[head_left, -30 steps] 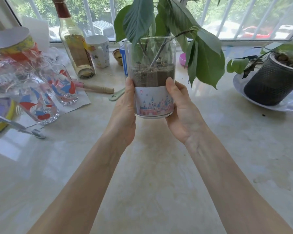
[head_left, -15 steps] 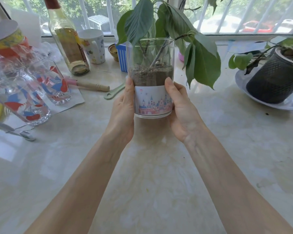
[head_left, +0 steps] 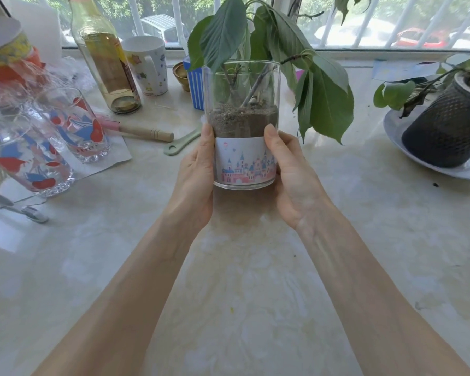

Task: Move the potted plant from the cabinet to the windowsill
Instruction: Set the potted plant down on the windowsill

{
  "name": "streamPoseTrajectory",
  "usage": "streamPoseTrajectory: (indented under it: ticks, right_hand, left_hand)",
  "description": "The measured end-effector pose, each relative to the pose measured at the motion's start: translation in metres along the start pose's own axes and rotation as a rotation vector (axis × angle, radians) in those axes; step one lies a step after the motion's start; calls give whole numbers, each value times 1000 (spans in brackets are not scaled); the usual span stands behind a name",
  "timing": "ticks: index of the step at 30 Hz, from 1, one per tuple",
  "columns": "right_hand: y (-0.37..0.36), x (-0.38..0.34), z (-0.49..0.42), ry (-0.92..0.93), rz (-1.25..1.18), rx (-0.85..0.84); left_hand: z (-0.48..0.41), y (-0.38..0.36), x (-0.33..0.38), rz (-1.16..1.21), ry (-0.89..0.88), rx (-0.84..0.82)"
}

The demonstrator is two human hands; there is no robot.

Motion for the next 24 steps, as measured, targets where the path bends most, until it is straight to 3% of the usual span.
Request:
streamPoseTrajectory:
  ticks: [11,18,24]
  right_hand:
    - [-3,0,3,19,33,9]
    - [-4,1,13,30,51,-6]
    - [-2,7,19,88,59,-32]
  left_hand:
    - [-3,5,1,-45,12,-21]
    - [5,11,4,-131,48,-198]
    - [9,24,-3,-209,-24,-280]
Point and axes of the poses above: each hand's wrist, its own z-axis away from the middle knuckle, its own y-axis out of the back of the hand, x = y × z, the point moved 2 cm from there along -z, towards the middle knuckle, and after that the axes turned 1 degree about y, right-handed, at the moved point
